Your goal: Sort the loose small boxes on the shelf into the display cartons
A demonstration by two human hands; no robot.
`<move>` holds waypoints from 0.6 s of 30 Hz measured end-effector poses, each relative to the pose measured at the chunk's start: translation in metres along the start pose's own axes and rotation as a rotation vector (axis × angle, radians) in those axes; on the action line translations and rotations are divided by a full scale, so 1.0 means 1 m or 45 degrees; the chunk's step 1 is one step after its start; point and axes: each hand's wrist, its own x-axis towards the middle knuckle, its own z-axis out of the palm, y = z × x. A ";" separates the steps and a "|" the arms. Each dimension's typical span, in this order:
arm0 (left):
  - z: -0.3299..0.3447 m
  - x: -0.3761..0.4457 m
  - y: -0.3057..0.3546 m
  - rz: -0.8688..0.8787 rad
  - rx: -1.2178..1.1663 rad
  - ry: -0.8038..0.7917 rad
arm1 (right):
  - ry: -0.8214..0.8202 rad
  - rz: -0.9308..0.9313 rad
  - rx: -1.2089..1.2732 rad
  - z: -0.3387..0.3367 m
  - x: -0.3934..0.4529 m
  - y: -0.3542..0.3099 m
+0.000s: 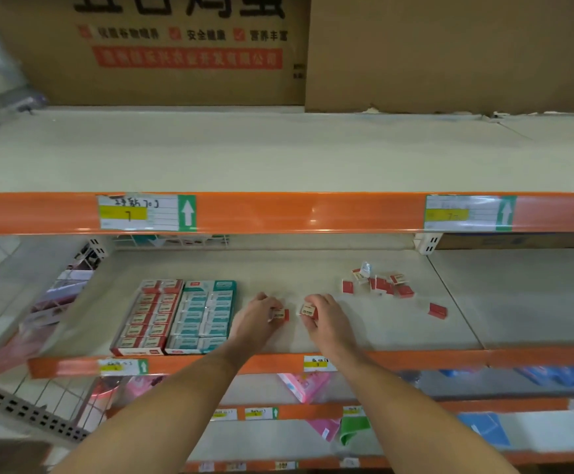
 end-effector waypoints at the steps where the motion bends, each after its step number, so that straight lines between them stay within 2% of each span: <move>1: -0.005 -0.002 -0.006 0.001 0.010 0.013 | -0.005 -0.008 0.002 0.004 0.001 -0.007; 18: -0.088 -0.032 -0.112 -0.050 0.043 0.170 | -0.100 -0.139 -0.099 0.066 0.018 -0.126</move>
